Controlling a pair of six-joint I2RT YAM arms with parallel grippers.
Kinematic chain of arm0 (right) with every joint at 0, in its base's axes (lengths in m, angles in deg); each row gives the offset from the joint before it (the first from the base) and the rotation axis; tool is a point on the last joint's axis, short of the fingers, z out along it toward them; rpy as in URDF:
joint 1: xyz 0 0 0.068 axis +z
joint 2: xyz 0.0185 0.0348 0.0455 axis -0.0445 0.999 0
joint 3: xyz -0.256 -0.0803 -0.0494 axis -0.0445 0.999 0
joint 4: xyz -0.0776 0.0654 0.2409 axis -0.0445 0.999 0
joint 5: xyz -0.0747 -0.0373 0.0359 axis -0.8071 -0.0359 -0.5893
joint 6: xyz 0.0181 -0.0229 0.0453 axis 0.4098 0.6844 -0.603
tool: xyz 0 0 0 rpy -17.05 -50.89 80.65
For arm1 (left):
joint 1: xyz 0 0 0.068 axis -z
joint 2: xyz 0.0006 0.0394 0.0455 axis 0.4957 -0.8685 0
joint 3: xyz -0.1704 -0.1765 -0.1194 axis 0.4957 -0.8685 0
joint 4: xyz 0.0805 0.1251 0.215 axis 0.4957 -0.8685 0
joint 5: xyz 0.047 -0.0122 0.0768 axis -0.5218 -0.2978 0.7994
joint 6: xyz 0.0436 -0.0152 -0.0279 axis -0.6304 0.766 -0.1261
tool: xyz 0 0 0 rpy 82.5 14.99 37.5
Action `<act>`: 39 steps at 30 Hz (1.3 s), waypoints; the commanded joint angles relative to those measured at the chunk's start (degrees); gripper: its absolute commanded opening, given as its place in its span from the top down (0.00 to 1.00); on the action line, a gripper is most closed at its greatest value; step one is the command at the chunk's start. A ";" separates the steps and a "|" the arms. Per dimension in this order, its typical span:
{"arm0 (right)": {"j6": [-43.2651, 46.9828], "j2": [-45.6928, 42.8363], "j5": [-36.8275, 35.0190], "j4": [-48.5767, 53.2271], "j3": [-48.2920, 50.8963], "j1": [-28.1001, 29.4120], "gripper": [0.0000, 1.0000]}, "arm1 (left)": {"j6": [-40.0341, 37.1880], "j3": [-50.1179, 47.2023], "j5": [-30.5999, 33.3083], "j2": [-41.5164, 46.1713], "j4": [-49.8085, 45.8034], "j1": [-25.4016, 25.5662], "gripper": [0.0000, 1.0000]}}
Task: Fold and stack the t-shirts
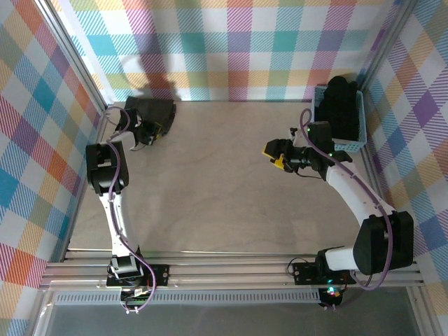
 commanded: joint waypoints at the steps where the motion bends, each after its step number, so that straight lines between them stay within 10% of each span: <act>1: 0.01 -1.39 2.06 -5.10 -0.61 -0.28 0.36 | -0.15 0.10 -0.94 -2.02 -1.51 -0.06 1.00; 12: -2.13 -2.91 1.90 -10.45 0.34 -0.30 0.36 | 4.22 -2.61 -0.24 0.99 1.85 1.25 0.95; 16: -0.82 -3.60 0.21 -7.41 -0.31 -0.30 0.33 | 5.12 -6.00 0.66 5.45 2.70 1.66 0.44; 18: 0.05 -4.31 -1.24 -5.30 -1.30 -0.39 0.31 | 3.09 -7.81 1.93 10.32 -0.16 2.01 0.02; 20: 0.56 -5.17 -3.12 -3.46 -2.96 -0.48 0.02 | 0.31 -11.82 4.00 17.33 -2.58 2.33 0.00; 27: -0.51 -7.35 -9.79 2.63 -7.79 -0.93 0.00 | -7.46 -26.00 16.29 44.46 -15.58 5.19 0.00; 33: 5.11 -11.08 -39.58 23.21 -11.51 -0.96 0.00 | -7.15 -30.76 53.03 61.80 -39.66 11.02 0.00; 39: 21.99 -19.21 -56.61 1.54 15.03 -1.71 0.00 | -33.26 -55.40 59.49 79.02 -19.99 12.71 0.00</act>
